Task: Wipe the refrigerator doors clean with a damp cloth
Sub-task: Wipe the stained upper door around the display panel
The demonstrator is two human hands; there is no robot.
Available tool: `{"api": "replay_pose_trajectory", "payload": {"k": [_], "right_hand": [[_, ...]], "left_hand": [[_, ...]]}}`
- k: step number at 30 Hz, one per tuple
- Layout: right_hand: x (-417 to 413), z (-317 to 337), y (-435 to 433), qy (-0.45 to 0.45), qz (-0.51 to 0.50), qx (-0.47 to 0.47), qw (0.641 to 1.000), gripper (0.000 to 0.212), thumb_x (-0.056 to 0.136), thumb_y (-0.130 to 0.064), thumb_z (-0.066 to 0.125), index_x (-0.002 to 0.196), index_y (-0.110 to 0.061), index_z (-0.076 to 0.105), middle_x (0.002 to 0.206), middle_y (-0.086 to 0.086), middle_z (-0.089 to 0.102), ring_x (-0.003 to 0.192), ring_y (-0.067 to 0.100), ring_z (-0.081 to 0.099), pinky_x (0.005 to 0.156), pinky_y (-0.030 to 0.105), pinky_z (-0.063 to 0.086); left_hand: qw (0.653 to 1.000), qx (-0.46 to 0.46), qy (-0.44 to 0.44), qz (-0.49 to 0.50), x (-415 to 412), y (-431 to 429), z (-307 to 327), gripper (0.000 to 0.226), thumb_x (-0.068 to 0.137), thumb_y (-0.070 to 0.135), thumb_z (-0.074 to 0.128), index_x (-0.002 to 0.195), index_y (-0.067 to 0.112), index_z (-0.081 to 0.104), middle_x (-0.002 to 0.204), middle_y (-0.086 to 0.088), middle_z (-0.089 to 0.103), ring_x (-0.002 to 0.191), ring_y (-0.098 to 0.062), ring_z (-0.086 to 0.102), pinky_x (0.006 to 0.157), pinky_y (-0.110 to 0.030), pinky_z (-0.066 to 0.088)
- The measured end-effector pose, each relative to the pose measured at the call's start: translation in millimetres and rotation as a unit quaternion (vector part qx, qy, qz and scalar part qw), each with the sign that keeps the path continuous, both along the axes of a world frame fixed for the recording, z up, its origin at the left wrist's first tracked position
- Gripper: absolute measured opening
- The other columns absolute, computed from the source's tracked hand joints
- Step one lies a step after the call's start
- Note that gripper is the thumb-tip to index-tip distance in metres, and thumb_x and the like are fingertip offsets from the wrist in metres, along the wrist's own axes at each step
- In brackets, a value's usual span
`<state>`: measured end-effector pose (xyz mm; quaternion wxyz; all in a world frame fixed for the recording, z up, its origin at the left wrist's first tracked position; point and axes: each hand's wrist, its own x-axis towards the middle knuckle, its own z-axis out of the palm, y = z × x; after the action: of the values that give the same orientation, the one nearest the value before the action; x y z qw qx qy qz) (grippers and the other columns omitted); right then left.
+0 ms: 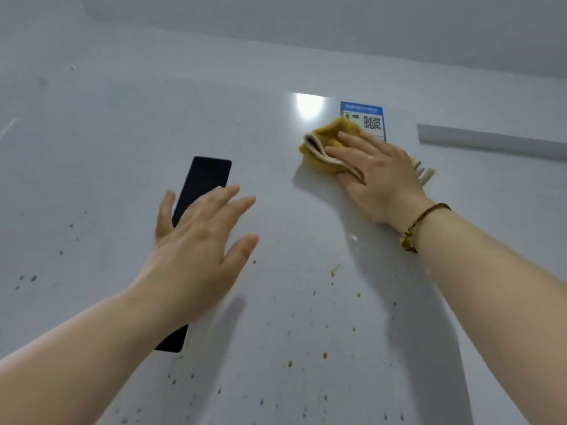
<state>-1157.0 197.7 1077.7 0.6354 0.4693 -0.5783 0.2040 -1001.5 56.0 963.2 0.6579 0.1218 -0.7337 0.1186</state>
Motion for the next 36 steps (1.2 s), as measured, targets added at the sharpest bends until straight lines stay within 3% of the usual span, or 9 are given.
{"api": "replay_pose_trajectory", "payload": {"k": [3, 8, 10, 13, 17, 23, 27, 33, 36], "right_hand": [[-8, -5, 7, -0.010, -0.011, -0.005, 1.000, 0.043, 0.095, -0.032, 0.036, 0.138, -0.039, 0.033, 0.153, -0.012, 0.017, 0.143, 0.015, 0.006, 0.114, 0.036, 0.006], [-27, -42, 17, 0.118, 0.052, 0.120, 0.984, 0.048, 0.084, -0.039, 0.034, 0.130, -0.038, 0.047, 0.147, -0.011, 0.033, 0.141, 0.016, 0.019, 0.113, 0.036, 0.010], [-37, -23, 29, 0.131, 0.052, 0.112, 0.984, 0.052, 0.081, -0.043, 0.030, 0.129, -0.036, 0.049, 0.145, -0.010, 0.037, 0.140, 0.015, 0.023, 0.111, 0.036, 0.015], [-53, 23, 45, 0.072, 0.022, 0.042, 0.996, 0.041, 0.093, -0.036, 0.036, 0.133, -0.035, 0.043, 0.149, -0.010, 0.030, 0.141, 0.014, 0.019, 0.113, 0.036, 0.016], [-59, 50, 50, -0.037, 0.068, -0.055, 0.996, 0.041, 0.095, -0.025, 0.038, 0.135, -0.034, 0.041, 0.151, -0.006, 0.026, 0.141, 0.019, 0.015, 0.113, 0.041, 0.014], [-61, 3, 48, 0.078, 0.066, 0.054, 0.993, 0.043, 0.089, -0.035, 0.038, 0.131, -0.036, 0.045, 0.148, -0.012, 0.030, 0.141, 0.013, 0.016, 0.112, 0.029, 0.010], [-60, 35, 55, 0.028, 0.073, 0.031, 0.996, 0.042, 0.092, -0.031, 0.042, 0.133, -0.033, 0.043, 0.150, -0.009, 0.029, 0.141, 0.014, 0.017, 0.114, 0.031, 0.011], [-43, 74, 44, -0.108, 0.000, -0.033, 0.994, 0.047, 0.097, -0.025, 0.030, 0.143, -0.029, 0.021, 0.156, -0.005, 0.006, 0.143, 0.025, -0.001, 0.115, 0.048, 0.004], [-40, 61, 36, -0.097, -0.006, -0.038, 0.995, 0.047, 0.097, -0.026, 0.030, 0.144, -0.030, 0.019, 0.156, -0.004, 0.003, 0.143, 0.026, -0.004, 0.115, 0.048, 0.000]], "left_hand": [[0.999, 0.043, -0.013, -0.004, -26, 19, 3, 0.056, 0.089, 0.058, 0.019, 0.141, 0.039, 0.016, 0.150, 0.019, 0.015, 0.133, 0.011, 0.002, 0.107, -0.028, -0.024], [0.996, 0.061, 0.012, 0.066, -40, 29, 6, 0.057, 0.089, 0.060, 0.018, 0.138, 0.034, 0.027, 0.147, 0.013, 0.024, 0.139, -0.006, 0.011, 0.111, -0.039, -0.018], [0.994, 0.077, 0.014, 0.076, -43, 30, 6, 0.068, 0.080, 0.068, 0.013, 0.135, 0.034, 0.032, 0.146, 0.013, 0.024, 0.138, -0.006, 0.013, 0.111, -0.038, -0.016], [0.993, 0.075, 0.026, 0.087, -44, 31, 4, 0.093, 0.055, 0.072, 0.000, 0.133, 0.036, 0.034, 0.146, 0.015, 0.024, 0.138, -0.005, 0.014, 0.111, -0.037, -0.016], [0.992, 0.076, 0.035, 0.091, -47, 30, 0, 0.098, 0.050, 0.072, -0.002, 0.135, 0.035, 0.031, 0.148, 0.015, 0.019, 0.139, -0.004, 0.010, 0.111, -0.036, -0.016], [0.993, 0.071, 0.040, 0.080, -51, 30, -2, 0.102, 0.050, 0.078, -0.002, 0.136, 0.034, 0.030, 0.148, 0.015, 0.017, 0.139, -0.004, 0.005, 0.111, -0.032, -0.016], [0.994, 0.067, 0.039, 0.075, -52, 28, -3, 0.124, 0.038, 0.090, -0.019, 0.138, 0.034, 0.028, 0.148, 0.015, 0.016, 0.138, -0.001, 0.003, 0.109, -0.027, -0.019], [0.994, 0.069, 0.032, 0.075, -54, 29, -5, 0.127, 0.036, 0.092, -0.019, 0.140, 0.033, 0.026, 0.151, 0.015, 0.015, 0.139, 0.000, 0.000, 0.109, -0.026, -0.020], [0.994, 0.068, 0.031, 0.074, -52, 28, -5, 0.127, 0.037, 0.092, -0.018, 0.140, 0.033, 0.026, 0.151, 0.015, 0.015, 0.137, 0.004, 0.000, 0.108, -0.026, -0.020]]}}
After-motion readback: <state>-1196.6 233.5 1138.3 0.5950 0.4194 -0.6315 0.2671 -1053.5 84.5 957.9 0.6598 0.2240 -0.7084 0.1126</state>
